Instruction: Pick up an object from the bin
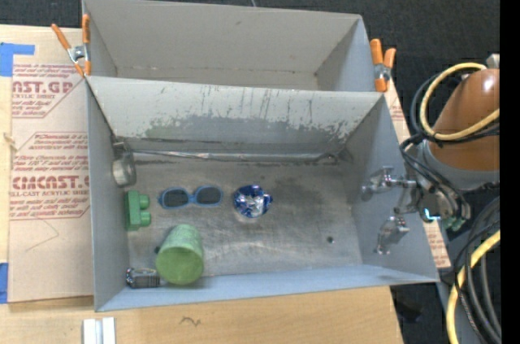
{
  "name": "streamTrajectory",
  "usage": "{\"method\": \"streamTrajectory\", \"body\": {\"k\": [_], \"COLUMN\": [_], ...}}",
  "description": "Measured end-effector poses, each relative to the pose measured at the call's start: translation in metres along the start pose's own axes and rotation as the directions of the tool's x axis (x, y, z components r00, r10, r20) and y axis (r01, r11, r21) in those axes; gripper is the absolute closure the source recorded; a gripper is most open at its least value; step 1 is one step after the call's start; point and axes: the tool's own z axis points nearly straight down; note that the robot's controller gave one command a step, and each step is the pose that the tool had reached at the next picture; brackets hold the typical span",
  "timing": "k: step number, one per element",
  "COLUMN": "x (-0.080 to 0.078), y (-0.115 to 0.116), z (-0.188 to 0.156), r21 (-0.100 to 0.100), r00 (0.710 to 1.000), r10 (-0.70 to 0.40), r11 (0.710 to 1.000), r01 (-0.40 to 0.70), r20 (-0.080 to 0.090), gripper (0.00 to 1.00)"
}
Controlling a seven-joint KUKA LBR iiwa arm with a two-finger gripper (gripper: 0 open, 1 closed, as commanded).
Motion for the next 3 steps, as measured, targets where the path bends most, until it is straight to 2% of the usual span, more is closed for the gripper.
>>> {"method": "streamTrajectory", "body": {"k": [1, 2, 3], "x": [-0.07, -0.092, -0.086], "y": [0.088, 0.188, 0.215], "z": [-0.013, 0.039, 0.089], "r21": [-0.003, -0.003, 0.001], "r00": [0.999, 0.999, 0.985], "r10": [0.043, -0.054, -0.173], "r11": [0.999, 0.999, 0.985], "r01": [-0.043, 0.054, 0.173], "r20": [0.014, 0.007, 0.004], "gripper": [0.0, 0.0, 0.0]}}
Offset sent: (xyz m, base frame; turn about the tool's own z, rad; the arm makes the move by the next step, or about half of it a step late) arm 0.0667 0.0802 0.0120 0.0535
